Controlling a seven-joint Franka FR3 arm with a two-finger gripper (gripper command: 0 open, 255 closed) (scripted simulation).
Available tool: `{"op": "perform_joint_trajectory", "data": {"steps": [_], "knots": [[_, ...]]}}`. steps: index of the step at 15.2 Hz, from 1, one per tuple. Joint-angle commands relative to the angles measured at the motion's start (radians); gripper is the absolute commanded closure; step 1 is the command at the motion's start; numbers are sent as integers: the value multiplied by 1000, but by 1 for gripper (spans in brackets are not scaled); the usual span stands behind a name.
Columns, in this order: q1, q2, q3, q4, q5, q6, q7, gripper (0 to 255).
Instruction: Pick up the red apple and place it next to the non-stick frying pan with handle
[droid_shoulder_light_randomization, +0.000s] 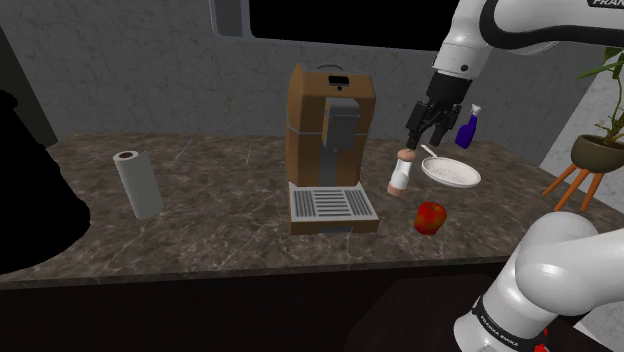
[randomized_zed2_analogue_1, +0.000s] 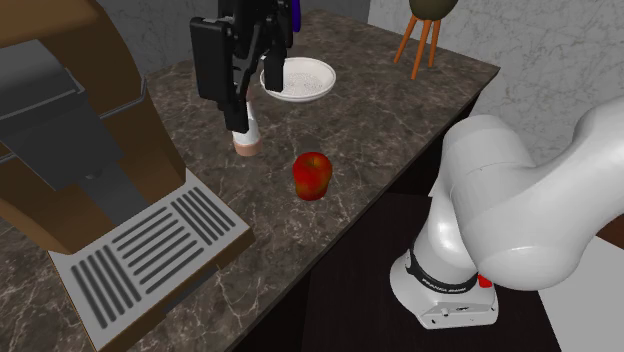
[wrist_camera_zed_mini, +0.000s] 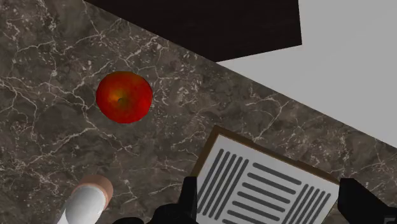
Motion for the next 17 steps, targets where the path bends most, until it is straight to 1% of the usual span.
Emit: {"op": "perform_joint_trajectory", "data": {"steps": [1,6,10,14,17], "knots": [[0,0,0,0,0,0,0,0],[-30,-56,-110,-143,-33,61,-108,0],[-62,-76,-205,-239,-71,112,-199,0],[-100,-68,-307,-317,-118,170,-295,0],[-127,-41,-389,-363,-156,219,-370,0]]}}
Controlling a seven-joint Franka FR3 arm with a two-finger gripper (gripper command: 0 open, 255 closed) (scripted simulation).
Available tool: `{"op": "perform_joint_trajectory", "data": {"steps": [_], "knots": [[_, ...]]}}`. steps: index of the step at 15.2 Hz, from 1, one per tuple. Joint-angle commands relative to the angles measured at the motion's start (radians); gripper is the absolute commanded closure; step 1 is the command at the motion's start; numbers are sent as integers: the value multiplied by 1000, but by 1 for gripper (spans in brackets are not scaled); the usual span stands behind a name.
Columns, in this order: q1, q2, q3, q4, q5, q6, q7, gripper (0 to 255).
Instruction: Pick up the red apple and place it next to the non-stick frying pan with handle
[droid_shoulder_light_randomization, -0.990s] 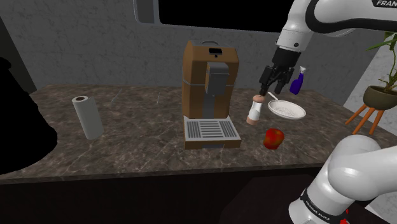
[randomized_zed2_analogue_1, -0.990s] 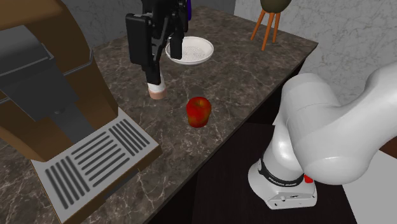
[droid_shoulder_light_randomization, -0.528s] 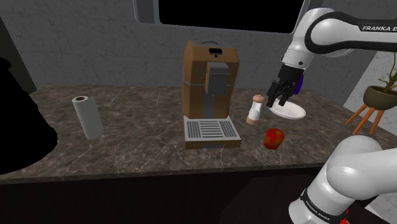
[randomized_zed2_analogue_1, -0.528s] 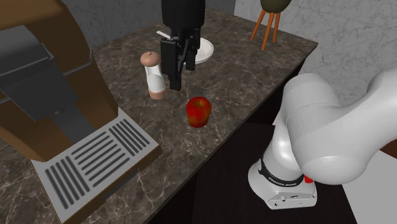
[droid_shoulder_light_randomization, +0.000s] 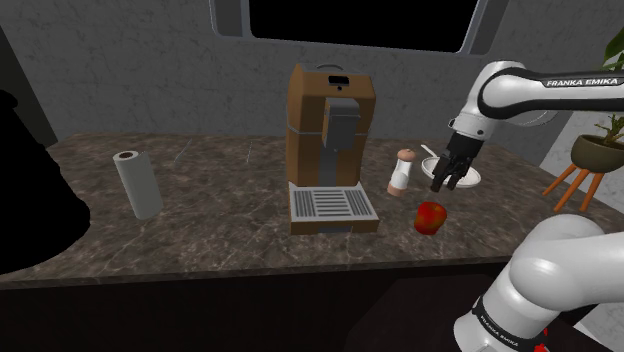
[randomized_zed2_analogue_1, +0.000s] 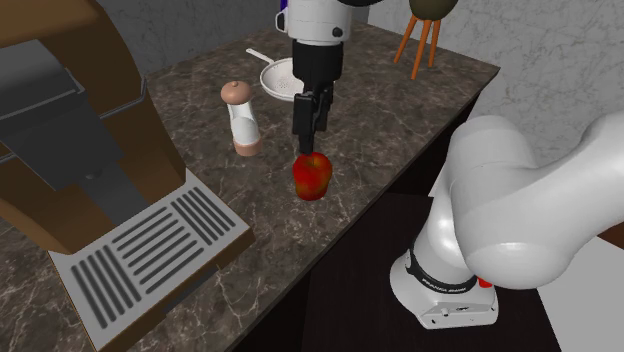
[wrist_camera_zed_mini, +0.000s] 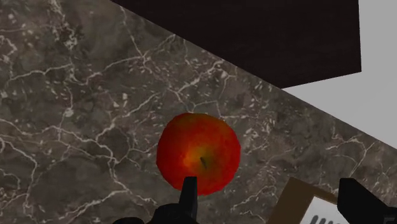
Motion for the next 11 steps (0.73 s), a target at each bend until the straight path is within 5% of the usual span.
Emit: {"op": "perform_joint_trajectory", "data": {"steps": [1,4,11], "knots": [[-21,19,-59,-32,-29,34,-55,0],[-42,74,-148,-62,-65,92,-135,0],[-41,100,-166,-133,-74,187,-140,0]]}}
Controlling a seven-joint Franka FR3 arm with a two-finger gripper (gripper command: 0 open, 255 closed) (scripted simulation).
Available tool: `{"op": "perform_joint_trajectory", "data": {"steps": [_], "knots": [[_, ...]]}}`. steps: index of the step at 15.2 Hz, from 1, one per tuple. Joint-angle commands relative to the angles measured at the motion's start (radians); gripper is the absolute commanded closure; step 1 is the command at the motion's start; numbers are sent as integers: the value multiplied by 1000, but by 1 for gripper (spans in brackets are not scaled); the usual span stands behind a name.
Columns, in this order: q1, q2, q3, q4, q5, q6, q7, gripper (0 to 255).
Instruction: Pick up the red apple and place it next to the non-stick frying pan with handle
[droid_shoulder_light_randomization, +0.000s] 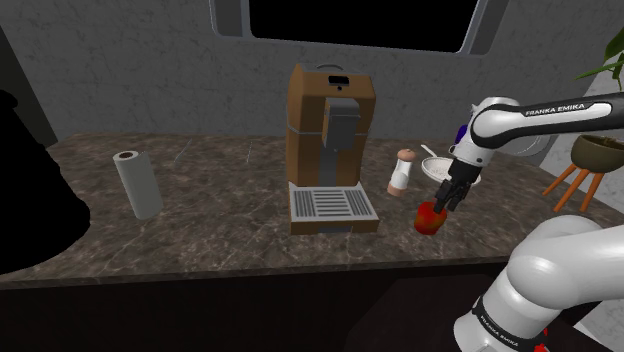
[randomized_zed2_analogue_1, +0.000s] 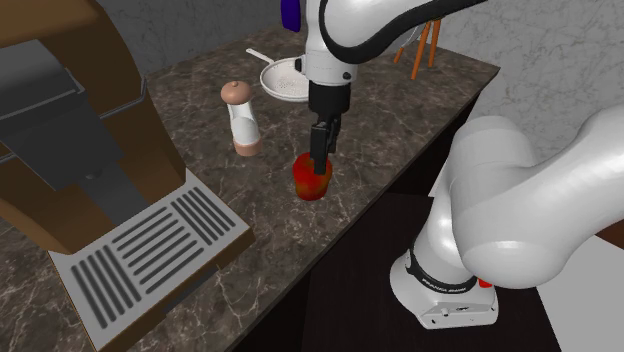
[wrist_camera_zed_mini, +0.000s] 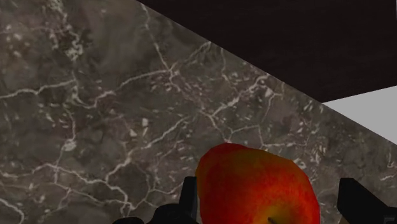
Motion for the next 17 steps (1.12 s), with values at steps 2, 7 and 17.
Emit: {"op": "perform_joint_trajectory", "data": {"steps": [2,7,17], "knots": [[2,14,-9,-28,-4,42,-3,0],[2,14,-9,-28,-4,42,-3,0],[2,14,-9,-28,-4,42,-3,255]]}}
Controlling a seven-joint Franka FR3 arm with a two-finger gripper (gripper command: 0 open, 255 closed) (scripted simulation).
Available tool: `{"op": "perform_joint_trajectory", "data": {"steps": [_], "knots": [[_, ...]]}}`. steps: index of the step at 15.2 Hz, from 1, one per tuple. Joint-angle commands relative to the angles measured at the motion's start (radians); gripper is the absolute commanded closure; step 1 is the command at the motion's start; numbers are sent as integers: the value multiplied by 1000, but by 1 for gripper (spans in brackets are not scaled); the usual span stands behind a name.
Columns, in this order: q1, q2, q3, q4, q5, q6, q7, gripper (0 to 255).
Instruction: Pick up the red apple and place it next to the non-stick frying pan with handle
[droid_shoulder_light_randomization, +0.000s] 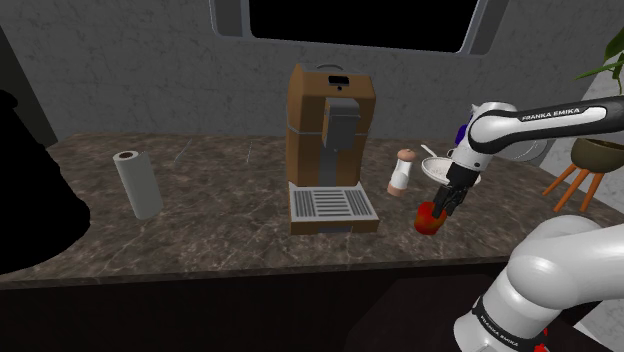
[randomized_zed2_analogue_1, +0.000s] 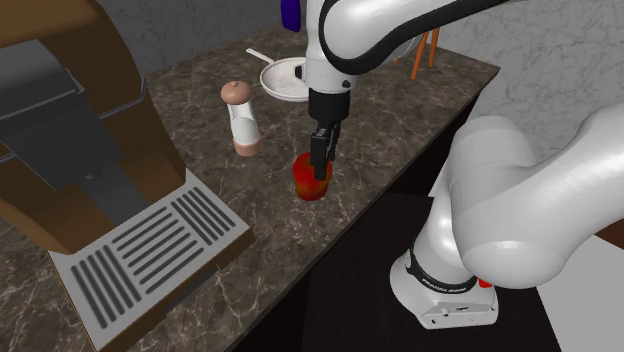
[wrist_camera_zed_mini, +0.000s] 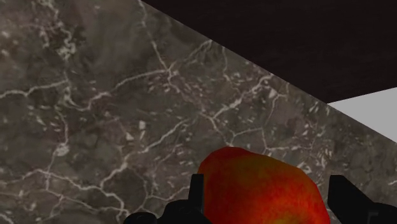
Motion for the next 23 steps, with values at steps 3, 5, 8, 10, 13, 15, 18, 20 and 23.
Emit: {"op": "perform_joint_trajectory", "data": {"steps": [3,5,8,10,13,15,18,20,23], "knots": [[-1,-8,6,7,2,-16,4,255],[-1,-25,17,24,7,-50,11,255],[-2,-47,34,52,15,-99,21,255],[-1,-60,44,72,21,-130,28,255],[1,-76,59,103,30,-176,37,255],[3,-85,69,125,36,-205,43,255],[6,-95,82,159,46,-248,52,255],[8,-100,90,182,52,-276,57,255],[12,-105,102,218,61,-316,65,255]]}}
